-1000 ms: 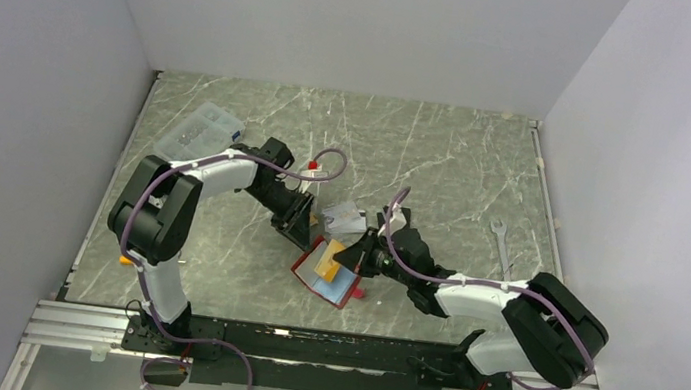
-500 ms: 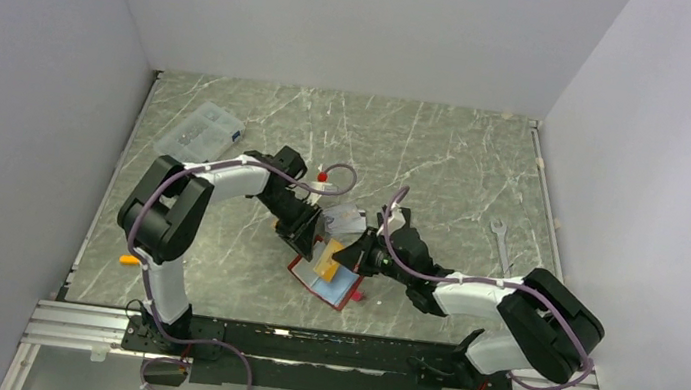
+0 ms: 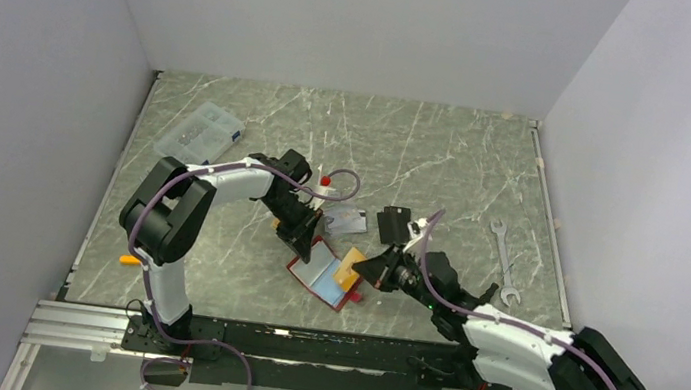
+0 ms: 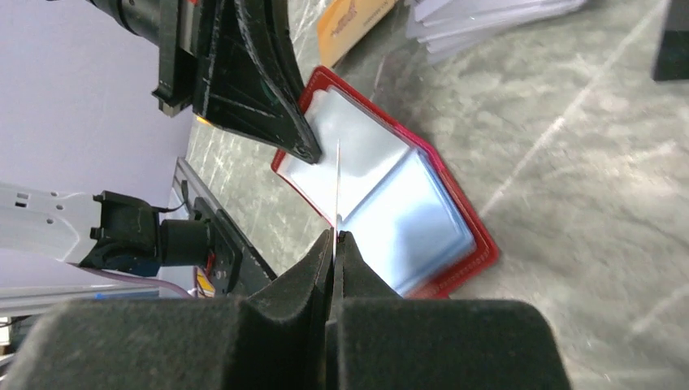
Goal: Put the credit cards into the card holder
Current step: Move the card holder to the center of the board.
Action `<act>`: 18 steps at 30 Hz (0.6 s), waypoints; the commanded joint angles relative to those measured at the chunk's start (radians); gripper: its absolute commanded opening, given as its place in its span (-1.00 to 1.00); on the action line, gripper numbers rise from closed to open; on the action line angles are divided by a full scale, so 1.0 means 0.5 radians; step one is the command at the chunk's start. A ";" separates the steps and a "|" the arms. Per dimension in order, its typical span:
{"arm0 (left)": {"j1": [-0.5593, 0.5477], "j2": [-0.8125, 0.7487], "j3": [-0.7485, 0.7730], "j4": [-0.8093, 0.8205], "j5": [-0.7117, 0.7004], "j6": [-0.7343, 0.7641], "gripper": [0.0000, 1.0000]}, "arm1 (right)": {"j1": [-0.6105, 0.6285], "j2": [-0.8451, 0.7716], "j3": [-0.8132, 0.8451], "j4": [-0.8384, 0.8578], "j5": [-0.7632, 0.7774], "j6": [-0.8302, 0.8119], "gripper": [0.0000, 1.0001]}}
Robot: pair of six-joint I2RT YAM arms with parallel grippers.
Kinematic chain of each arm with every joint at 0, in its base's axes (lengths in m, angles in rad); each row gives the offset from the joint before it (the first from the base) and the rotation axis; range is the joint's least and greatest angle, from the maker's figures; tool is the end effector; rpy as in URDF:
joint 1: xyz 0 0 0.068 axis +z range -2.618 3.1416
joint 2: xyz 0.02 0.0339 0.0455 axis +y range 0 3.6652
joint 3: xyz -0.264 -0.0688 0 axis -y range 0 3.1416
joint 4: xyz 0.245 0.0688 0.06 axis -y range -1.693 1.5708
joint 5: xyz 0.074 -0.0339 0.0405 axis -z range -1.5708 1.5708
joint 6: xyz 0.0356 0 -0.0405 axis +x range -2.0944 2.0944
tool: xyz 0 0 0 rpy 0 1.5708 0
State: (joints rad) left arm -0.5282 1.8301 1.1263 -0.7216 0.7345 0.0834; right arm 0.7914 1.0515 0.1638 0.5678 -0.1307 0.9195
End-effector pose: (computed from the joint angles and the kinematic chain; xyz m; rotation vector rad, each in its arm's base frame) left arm 0.2711 -0.1858 0.1565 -0.9508 -2.7416 1.1350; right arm 0.1330 0.1412 0.1562 0.0354 2.1044 1.2363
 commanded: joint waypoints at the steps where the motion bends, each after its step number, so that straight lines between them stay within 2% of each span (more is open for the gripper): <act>1: -0.013 0.000 0.037 -0.008 -0.001 -0.011 -1.00 | -0.007 -0.257 -0.139 -0.176 0.101 0.069 -1.00; 5: -0.012 0.006 0.041 -0.010 -0.011 -0.011 -1.00 | -0.011 -0.352 -0.185 -0.285 0.095 0.073 -1.00; 18: -0.013 0.012 0.034 -0.004 -0.002 -0.013 -1.00 | -0.010 -0.368 -0.232 -0.332 0.108 0.064 -1.00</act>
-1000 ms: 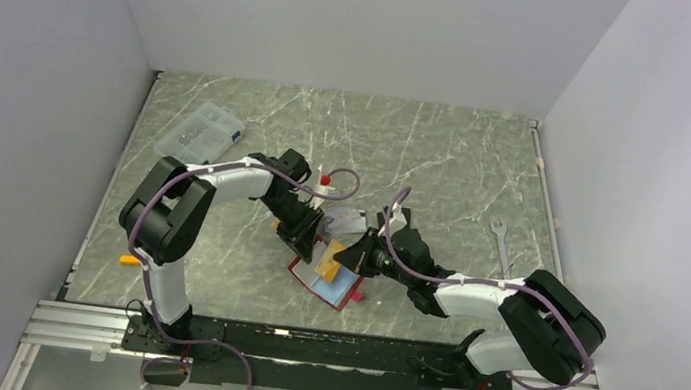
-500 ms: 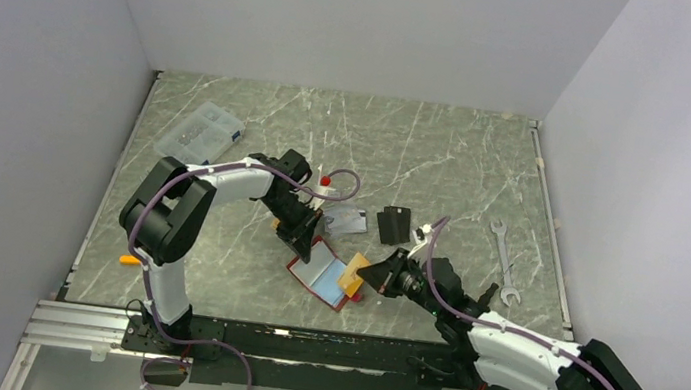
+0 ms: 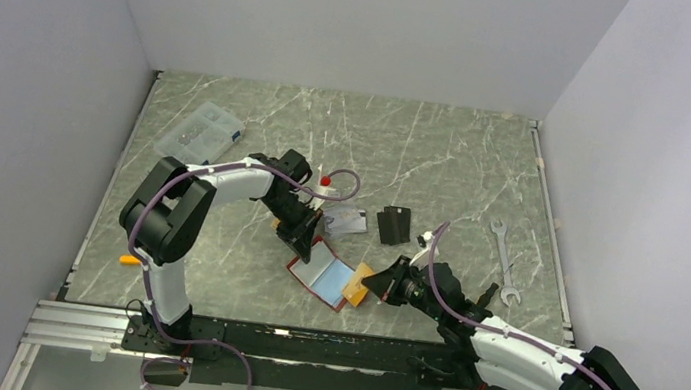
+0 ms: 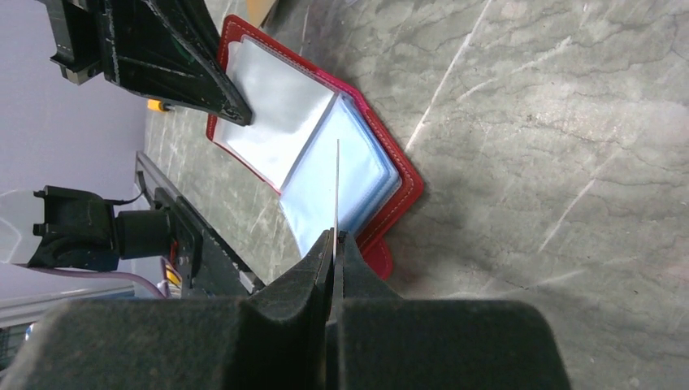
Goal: Put the credit cards into the card holder
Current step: Move the card holder to the center of the board.
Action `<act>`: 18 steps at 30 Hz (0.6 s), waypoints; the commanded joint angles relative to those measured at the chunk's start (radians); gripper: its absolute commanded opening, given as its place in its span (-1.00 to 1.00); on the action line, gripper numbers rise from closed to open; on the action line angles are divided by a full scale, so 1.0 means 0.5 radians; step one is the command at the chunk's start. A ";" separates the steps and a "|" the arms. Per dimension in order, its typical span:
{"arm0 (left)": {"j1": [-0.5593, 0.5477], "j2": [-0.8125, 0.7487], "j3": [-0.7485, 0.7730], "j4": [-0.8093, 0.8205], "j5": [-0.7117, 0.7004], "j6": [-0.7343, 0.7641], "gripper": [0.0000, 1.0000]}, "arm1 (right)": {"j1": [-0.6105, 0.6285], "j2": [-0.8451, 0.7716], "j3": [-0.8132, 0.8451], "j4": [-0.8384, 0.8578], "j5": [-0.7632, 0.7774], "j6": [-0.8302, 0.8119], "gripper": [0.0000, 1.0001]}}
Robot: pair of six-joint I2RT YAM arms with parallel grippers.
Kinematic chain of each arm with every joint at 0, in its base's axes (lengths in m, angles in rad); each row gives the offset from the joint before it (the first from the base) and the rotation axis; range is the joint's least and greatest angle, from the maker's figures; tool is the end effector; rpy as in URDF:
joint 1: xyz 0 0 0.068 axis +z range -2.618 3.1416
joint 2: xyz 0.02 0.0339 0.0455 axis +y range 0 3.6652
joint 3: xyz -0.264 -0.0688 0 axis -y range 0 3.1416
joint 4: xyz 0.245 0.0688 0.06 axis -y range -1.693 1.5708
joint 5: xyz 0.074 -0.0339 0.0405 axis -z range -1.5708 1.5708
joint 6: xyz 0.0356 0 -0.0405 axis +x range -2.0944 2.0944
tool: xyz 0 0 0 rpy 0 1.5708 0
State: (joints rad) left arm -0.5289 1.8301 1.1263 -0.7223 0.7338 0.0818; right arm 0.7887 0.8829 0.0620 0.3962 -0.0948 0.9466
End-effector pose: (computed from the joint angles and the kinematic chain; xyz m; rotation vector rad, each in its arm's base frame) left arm 0.2710 -0.1860 0.1565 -0.9488 -2.7415 1.1333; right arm 0.1125 0.1180 0.1340 0.1067 2.2046 1.1536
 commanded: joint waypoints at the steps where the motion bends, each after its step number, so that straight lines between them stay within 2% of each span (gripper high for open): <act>1: -0.010 0.012 0.034 -0.001 -0.001 -0.010 -1.00 | -0.006 -0.032 -0.032 0.010 0.033 0.013 -1.00; 9: -0.012 0.009 0.030 0.006 -0.016 -0.012 -1.00 | -0.004 -0.152 -0.042 -0.112 0.028 0.007 -1.00; 18: -0.010 0.003 0.030 0.008 -0.011 -0.015 -1.00 | -0.006 -0.111 -0.065 -0.037 0.030 0.030 -1.00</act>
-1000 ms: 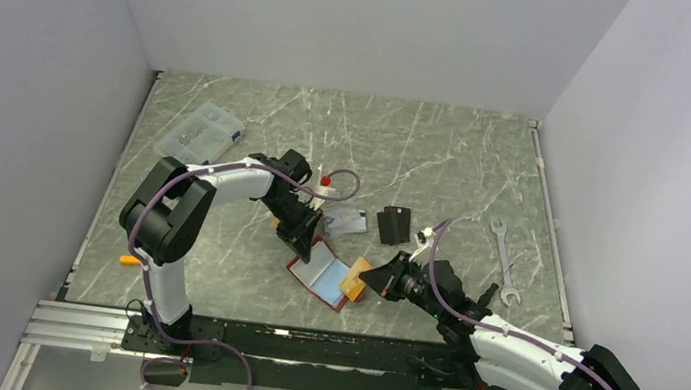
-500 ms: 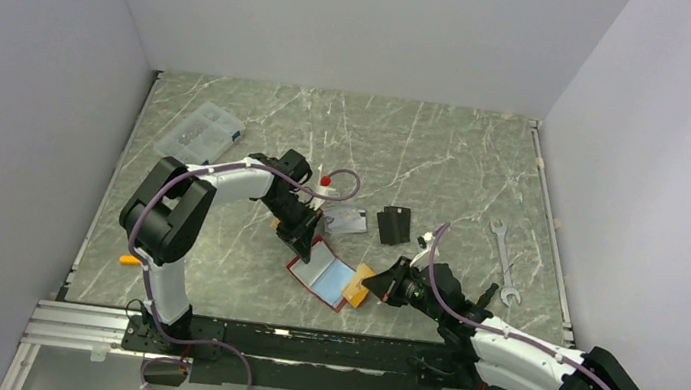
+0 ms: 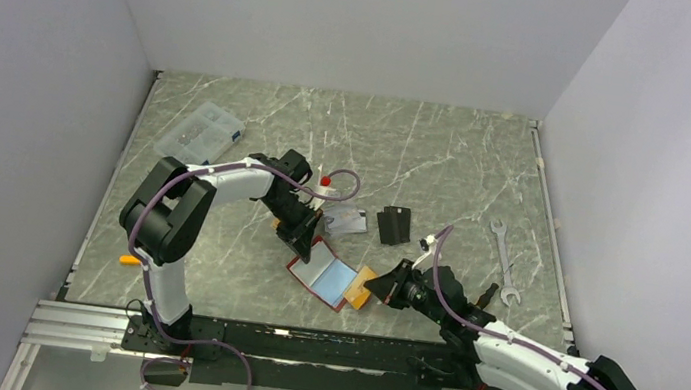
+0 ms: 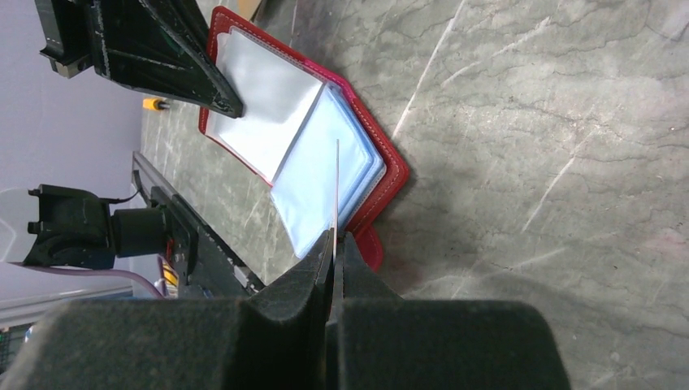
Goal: Put the credit cards into the card holder
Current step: Move the card holder to the center of the board.
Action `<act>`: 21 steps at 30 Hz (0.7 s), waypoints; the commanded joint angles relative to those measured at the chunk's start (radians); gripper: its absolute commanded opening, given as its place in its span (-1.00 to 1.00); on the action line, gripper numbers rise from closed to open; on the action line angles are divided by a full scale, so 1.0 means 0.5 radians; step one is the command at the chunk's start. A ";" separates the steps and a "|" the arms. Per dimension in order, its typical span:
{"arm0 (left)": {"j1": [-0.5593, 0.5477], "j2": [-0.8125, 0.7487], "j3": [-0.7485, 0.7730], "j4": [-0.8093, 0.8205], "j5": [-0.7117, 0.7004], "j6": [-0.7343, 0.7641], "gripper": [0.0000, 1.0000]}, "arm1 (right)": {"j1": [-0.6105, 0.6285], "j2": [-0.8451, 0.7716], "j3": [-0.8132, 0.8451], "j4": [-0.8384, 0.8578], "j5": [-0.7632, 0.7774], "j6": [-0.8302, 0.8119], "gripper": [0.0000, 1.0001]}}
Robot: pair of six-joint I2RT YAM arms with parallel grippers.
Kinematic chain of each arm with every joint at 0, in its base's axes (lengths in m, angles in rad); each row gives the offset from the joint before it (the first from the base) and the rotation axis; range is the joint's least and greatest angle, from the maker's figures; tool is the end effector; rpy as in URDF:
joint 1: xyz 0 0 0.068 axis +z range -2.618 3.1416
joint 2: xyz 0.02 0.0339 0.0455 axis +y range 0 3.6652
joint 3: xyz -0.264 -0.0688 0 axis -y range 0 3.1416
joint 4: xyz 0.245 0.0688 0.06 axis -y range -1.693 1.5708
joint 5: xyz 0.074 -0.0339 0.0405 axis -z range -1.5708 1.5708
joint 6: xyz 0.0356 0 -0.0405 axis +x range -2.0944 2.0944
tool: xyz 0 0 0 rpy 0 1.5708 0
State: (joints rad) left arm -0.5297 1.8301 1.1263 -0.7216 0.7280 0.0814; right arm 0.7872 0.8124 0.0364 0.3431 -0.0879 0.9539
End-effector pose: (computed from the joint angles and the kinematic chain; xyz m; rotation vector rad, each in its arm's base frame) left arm 0.2710 -0.1861 0.1564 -0.9506 -2.7457 1.1259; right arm 0.1070 0.1118 0.1304 0.1223 2.2113 1.1453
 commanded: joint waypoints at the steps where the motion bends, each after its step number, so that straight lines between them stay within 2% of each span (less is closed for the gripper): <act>1: -0.009 0.003 0.029 0.006 -0.002 -0.015 -1.00 | -0.004 0.043 -0.014 0.079 0.021 0.018 -1.00; 21: -0.009 -0.019 0.006 0.015 0.006 -0.016 -1.00 | -0.004 0.430 0.028 0.516 0.087 0.066 -1.00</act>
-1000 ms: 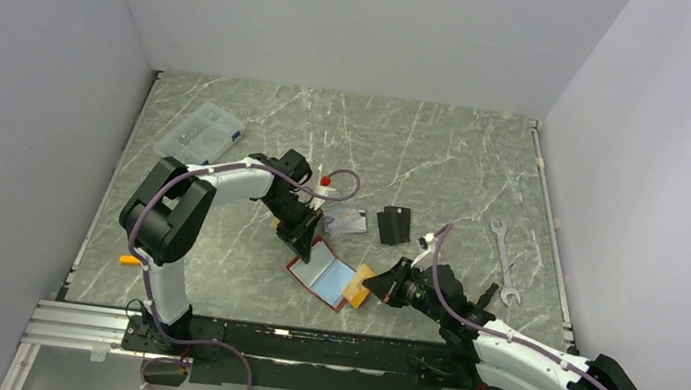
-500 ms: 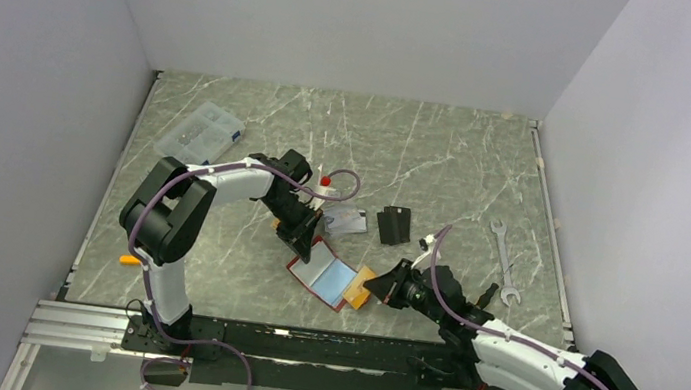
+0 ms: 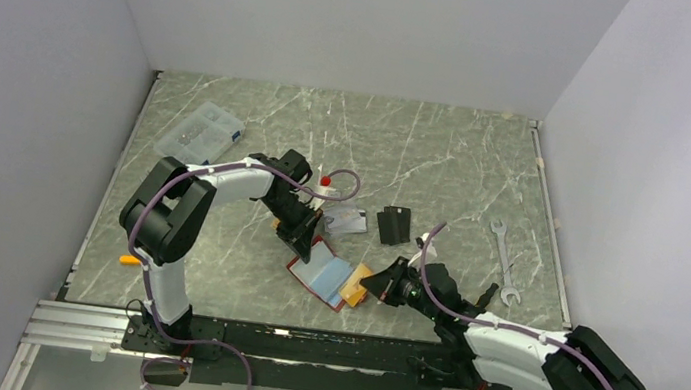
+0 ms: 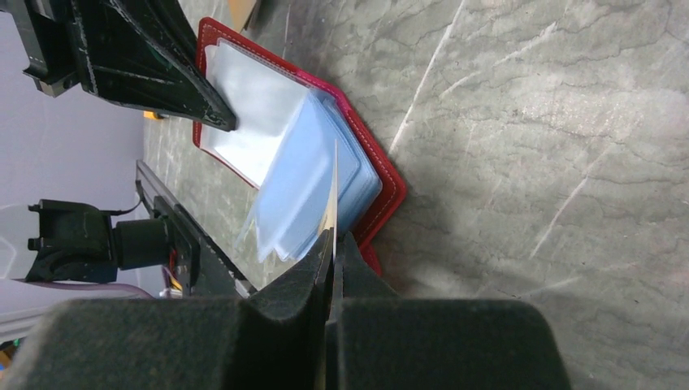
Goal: Put the credit cards into the card holder
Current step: Move the card holder to the center of the board.
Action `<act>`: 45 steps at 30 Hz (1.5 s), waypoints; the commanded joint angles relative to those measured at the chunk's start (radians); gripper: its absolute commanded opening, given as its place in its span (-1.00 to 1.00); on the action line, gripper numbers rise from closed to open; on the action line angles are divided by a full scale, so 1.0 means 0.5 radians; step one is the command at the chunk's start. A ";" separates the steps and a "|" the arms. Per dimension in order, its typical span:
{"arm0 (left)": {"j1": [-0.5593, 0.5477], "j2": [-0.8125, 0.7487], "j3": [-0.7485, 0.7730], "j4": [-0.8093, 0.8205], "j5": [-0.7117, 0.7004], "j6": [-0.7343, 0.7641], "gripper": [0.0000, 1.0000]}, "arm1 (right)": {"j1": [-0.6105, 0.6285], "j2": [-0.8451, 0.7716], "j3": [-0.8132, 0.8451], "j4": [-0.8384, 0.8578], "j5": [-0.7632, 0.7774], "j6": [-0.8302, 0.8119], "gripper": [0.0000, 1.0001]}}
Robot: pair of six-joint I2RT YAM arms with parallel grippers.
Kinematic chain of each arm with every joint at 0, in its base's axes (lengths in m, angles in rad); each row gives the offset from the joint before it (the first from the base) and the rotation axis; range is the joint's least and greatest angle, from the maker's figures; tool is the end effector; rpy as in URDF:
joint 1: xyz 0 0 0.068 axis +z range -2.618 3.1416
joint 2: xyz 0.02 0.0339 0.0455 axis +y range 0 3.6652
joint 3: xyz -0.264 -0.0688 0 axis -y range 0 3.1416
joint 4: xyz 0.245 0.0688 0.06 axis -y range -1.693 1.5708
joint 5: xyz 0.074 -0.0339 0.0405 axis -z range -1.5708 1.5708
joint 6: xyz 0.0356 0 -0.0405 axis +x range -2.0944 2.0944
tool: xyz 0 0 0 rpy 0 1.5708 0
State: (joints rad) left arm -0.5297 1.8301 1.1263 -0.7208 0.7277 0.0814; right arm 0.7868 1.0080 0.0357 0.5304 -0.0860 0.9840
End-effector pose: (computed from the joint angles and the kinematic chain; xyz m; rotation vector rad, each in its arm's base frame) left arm 0.2710 -0.1861 0.1564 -0.9512 -2.7463 1.1260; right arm 0.1148 0.1195 0.1214 0.1590 2.2245 1.1535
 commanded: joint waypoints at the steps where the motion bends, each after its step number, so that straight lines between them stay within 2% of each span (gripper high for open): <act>1: -0.009 -0.019 0.005 0.015 0.012 -0.016 -1.00 | -0.001 0.045 0.029 0.152 0.088 0.008 -1.00; 10: -0.009 -0.020 0.007 0.011 0.012 -0.013 -1.00 | -0.004 0.081 0.121 0.154 0.042 -0.039 -1.00; 19: -0.011 -0.022 0.011 0.015 0.020 -0.015 -1.00 | -0.001 -0.280 0.203 -0.343 0.086 -0.112 -1.00; 27: -0.008 -0.033 0.012 0.011 0.013 -0.019 -1.00 | -0.001 -0.065 0.355 -0.278 0.001 -0.168 -1.00; 33: -0.011 -0.049 0.013 0.008 0.015 -0.014 -1.00 | -0.001 -0.073 0.539 -0.590 0.037 -0.273 -1.00; 41: -0.007 -0.062 0.008 0.007 0.025 -0.019 -1.00 | -0.004 -0.477 0.611 -1.044 0.356 -0.333 -1.00; 45: -0.008 -0.056 0.010 0.008 0.020 -0.019 -1.00 | -0.007 -0.515 0.650 -1.016 0.368 -0.331 -1.00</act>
State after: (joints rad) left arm -0.5297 1.8297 1.1263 -0.7212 0.7284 0.0811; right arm 0.7864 0.7670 0.3038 0.0494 0.0463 0.8375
